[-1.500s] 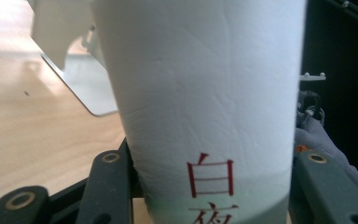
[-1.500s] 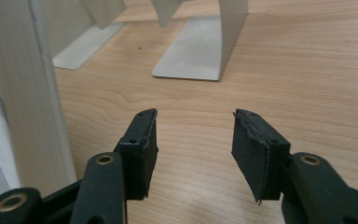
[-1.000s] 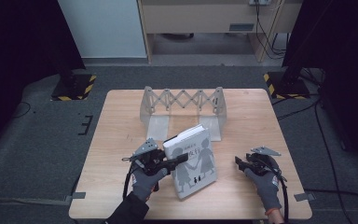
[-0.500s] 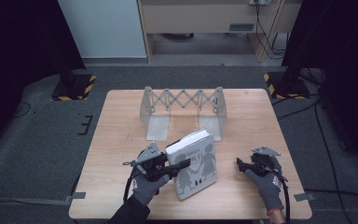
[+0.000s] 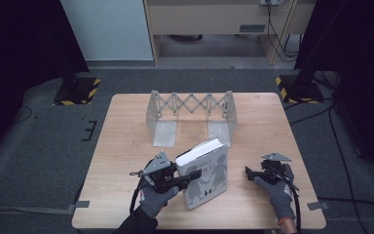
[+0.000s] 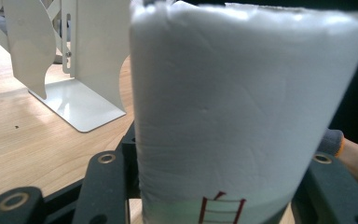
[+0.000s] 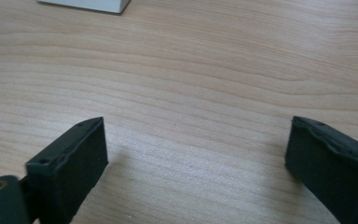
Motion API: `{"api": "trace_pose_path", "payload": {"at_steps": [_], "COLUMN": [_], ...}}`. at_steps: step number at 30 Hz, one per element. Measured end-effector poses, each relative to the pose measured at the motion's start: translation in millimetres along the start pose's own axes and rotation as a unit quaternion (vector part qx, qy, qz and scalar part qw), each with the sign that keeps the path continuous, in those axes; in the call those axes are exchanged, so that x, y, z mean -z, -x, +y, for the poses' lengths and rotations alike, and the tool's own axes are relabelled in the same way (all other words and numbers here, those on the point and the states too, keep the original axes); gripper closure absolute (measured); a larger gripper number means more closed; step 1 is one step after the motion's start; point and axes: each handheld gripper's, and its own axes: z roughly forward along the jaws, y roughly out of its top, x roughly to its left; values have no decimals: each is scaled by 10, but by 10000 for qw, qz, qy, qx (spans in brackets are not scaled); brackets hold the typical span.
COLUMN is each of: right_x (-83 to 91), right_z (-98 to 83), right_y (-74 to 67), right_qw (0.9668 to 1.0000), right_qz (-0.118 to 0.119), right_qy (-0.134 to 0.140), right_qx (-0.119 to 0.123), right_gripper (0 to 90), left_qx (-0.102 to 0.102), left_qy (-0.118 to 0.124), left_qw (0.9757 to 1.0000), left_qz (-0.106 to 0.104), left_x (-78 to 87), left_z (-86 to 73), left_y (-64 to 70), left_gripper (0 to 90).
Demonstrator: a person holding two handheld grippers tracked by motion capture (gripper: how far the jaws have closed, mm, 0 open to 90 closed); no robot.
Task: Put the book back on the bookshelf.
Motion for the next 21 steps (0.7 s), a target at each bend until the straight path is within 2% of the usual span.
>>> {"api": "trace_pose_path", "payload": {"at_steps": [8, 11, 16, 21], "right_x": [-14, -14, -15, -16], "right_z": [3, 3, 4, 3], "right_y": [-22, -18, -9, -7], "right_qw": [9997, 9997, 9998, 9997], "right_qz": [-54, -50, -128, -127], "right_qy": [-93, -90, -87, -87], "right_qx": [222, 211, 144, 180], "right_gripper": [36, 36, 36, 36], "left_qx": [-180, -290, -277, -325], "left_qy": [-49, -85, -111, -139], "left_qw": [9998, 9995, 9996, 9994], "left_qz": [-24, -7, 23, 47], "left_x": [-8, -15, -14, -14], "left_z": [23, 39, 52, 66], "left_y": [116, 164, 180, 209], "left_gripper": [462, 461, 458, 452]}}
